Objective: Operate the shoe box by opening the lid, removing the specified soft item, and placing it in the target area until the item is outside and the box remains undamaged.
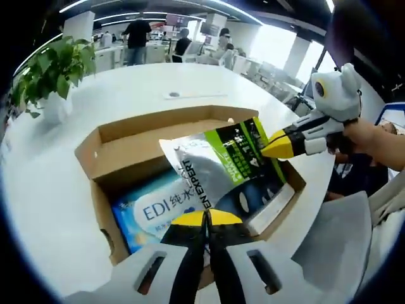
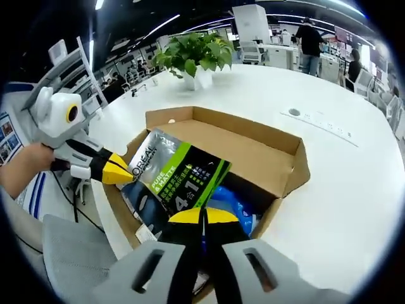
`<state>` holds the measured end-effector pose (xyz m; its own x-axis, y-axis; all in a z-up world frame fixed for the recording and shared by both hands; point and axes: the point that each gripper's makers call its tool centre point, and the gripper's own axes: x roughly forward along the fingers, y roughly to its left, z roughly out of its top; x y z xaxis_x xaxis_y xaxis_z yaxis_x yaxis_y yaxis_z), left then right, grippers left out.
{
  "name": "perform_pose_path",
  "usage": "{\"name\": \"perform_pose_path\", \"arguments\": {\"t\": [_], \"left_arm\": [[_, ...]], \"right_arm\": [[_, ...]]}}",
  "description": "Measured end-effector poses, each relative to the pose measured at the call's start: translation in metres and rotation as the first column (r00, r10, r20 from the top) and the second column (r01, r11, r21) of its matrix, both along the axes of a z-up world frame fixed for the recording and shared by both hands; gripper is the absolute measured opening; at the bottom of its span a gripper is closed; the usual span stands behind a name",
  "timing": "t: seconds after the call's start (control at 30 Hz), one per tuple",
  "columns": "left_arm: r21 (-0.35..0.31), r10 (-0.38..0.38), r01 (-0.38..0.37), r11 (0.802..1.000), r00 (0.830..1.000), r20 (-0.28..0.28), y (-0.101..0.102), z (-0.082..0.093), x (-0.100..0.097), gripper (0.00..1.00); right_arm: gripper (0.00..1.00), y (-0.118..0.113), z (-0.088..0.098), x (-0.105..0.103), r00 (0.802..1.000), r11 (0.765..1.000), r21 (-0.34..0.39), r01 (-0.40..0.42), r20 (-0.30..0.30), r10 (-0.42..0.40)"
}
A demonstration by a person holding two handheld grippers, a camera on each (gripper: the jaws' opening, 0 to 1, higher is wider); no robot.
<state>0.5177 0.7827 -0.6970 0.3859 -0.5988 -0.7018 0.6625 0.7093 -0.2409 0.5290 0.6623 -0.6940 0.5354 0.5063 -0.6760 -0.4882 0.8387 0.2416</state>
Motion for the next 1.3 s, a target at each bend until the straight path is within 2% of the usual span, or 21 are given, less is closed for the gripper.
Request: {"name": "perform_pose_path", "arguments": {"t": [0.4, 0.6, 1.3], "left_arm": [[-0.019, -0.064, 0.064, 0.998, 0.998, 0.012, -0.041, 0.013, -0.010, 0.00], [-0.014, -0.104, 0.104, 0.994, 0.994, 0.014, -0.064, 0.013, -0.017, 0.00], [0.017, -0.245, 0.245, 0.969, 0.969, 0.024, -0.139, 0.006, -0.034, 0.00]], "right_arm": [[0.00, -0.041, 0.016, -0.010, 0.999, 0.999, 0.002, 0.049, -0.011, -0.049], [0.00, -0.062, 0.020, -0.014, 0.998, 0.998, -0.014, 0.067, -0.018, -0.067], [0.00, -0.135, 0.009, -0.025, 0.990, 0.990, -0.085, 0.112, -0.080, -0.119]]}}
